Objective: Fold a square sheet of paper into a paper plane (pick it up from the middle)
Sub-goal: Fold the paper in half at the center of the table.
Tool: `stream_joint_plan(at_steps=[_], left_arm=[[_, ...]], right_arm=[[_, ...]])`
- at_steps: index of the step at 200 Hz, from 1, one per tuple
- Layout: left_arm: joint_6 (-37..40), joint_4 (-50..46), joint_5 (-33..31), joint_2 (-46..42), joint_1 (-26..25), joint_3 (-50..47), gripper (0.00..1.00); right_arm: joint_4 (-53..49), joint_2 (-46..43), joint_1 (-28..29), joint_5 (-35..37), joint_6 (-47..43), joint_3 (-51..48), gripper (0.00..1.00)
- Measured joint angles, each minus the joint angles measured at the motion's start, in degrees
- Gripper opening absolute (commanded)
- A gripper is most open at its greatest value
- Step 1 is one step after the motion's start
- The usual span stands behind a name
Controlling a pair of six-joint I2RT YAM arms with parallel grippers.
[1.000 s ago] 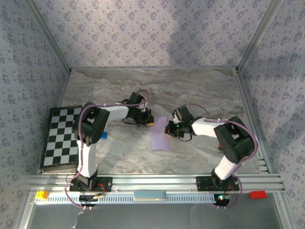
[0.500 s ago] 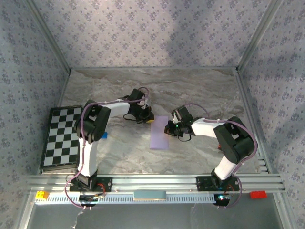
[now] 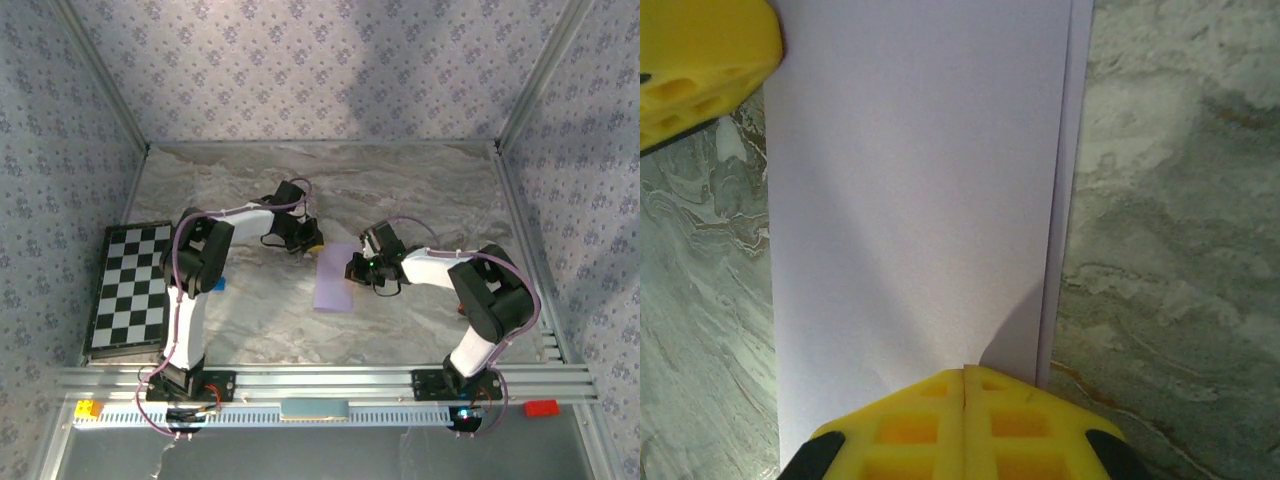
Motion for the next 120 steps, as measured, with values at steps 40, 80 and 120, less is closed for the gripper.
stream_joint_plan(at_steps=[40, 80, 120], left_arm=[[-1.03, -0.17, -0.09, 0.42, 0.04, 0.63, 0.09], [-2.38, -0.28, -1.03, 1.27, 0.26, 2.23, 0.09], [-3.58, -0.07, -2.43, 1.11, 0.35, 2.43, 0.10]], right_arm=[[0.02, 0.00, 0.00, 0.04, -0.42, 0.00, 0.00], [0.02, 0.00, 0.00, 0.04, -0.63, 0.00, 0.00], [-0.22, -0.20, -0.02, 0.11, -0.94, -0.04, 0.00]])
